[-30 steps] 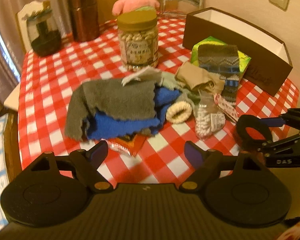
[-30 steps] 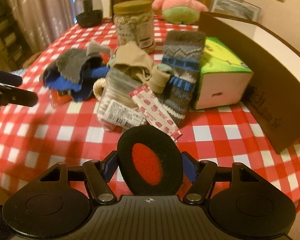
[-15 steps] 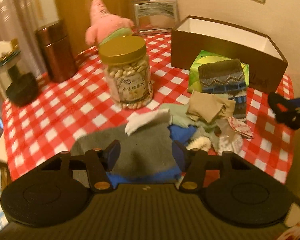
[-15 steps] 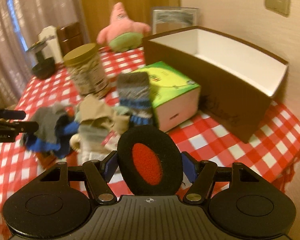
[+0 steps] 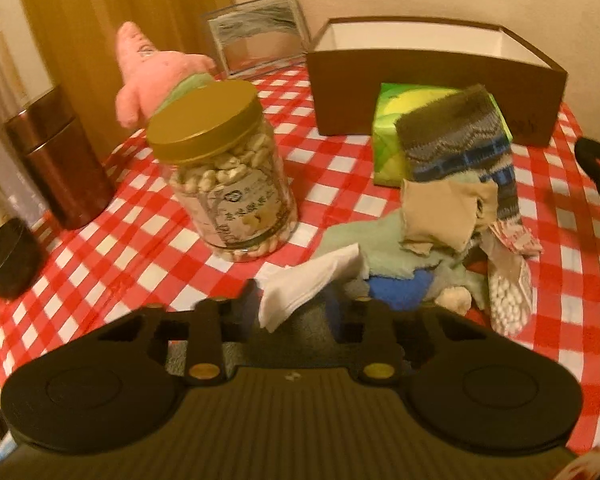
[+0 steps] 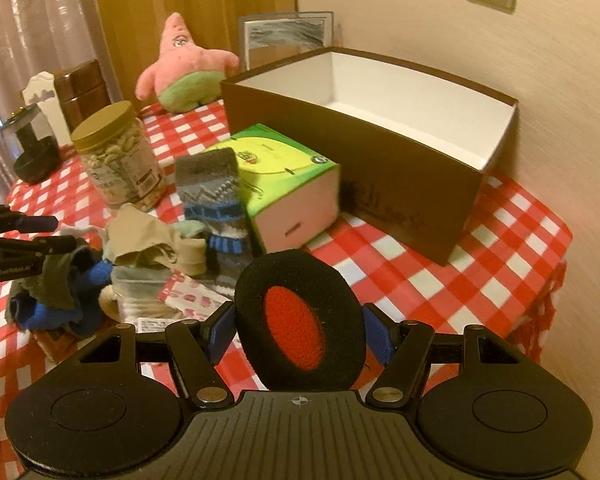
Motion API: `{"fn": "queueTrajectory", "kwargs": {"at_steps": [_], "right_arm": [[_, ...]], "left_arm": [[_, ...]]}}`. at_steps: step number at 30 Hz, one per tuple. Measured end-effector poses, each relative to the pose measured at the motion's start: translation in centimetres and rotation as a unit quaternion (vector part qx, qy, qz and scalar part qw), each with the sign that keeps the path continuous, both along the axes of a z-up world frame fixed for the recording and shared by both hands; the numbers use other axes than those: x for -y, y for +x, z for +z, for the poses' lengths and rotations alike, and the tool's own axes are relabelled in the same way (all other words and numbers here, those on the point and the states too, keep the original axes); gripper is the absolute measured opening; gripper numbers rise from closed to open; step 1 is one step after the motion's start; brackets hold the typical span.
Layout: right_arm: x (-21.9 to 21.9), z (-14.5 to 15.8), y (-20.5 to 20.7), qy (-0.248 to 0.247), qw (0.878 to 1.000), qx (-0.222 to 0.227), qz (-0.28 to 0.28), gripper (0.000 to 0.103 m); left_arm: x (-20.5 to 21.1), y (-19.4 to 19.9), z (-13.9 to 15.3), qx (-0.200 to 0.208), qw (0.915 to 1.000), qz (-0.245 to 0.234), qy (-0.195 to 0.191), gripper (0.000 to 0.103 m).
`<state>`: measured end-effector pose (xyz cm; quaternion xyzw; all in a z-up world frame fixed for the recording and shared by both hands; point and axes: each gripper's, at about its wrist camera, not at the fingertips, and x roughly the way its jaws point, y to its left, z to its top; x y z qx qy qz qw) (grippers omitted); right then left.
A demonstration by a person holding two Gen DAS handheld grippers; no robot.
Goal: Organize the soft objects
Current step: 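Lift the pad toward the box with the right gripper while the left grasps white paper, then open the right gripper over the box while the left drops the white paper inside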
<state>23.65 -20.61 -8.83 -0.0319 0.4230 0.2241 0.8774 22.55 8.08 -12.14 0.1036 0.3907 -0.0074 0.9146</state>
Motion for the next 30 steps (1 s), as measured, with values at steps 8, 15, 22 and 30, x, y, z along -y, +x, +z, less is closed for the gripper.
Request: {"fn": "queueTrajectory", "kwargs": {"at_steps": [8,15,22,30], "right_arm": [[0.5,0.2,-0.3,-0.002,1.000,-0.001,-0.009,0.067],[1.2,0.8,0.0,0.006,1.000,0.006,-0.008,0.067],[2.5,2.0,1.2,0.012,1.000,0.017,-0.012,0.067],[4.8,4.5,3.9,0.022,0.999,0.040,-0.025,0.067]], "left_arm": [[-0.4,-0.8,0.6,0.010,0.9999,-0.005,0.000,0.001],[-0.9,-1.8,3.6,0.041,0.9991,0.012,0.002,0.001],[-0.3,-1.0,7.4,0.084,0.9964,0.015,0.001,0.001],[1.4,2.9,10.4,0.122,0.9923,0.006,0.015,0.001]]}}
